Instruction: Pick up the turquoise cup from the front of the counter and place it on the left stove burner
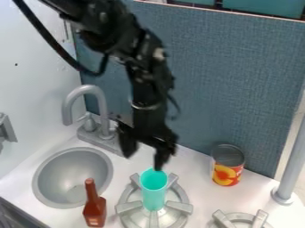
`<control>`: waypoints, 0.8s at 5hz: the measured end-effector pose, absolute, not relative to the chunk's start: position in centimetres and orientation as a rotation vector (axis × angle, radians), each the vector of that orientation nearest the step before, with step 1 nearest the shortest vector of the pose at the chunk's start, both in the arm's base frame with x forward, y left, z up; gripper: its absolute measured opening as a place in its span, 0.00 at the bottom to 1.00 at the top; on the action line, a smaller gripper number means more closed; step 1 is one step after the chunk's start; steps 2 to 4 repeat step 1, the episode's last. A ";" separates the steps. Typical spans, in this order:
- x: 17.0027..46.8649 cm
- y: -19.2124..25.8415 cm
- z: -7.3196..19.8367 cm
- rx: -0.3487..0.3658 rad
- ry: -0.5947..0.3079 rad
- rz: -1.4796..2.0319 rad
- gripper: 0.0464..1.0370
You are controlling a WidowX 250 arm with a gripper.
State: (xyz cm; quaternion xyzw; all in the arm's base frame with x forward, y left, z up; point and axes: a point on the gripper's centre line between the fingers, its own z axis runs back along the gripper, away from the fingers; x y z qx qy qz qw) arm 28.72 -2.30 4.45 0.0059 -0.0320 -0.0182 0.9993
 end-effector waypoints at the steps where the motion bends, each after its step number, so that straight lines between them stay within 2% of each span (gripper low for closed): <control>1: 26.2 -6.7 4.5 0.003 -0.038 -0.160 0.96; 4: 26.2 -6.7 4.5 0.003 -0.038 -0.160 0.96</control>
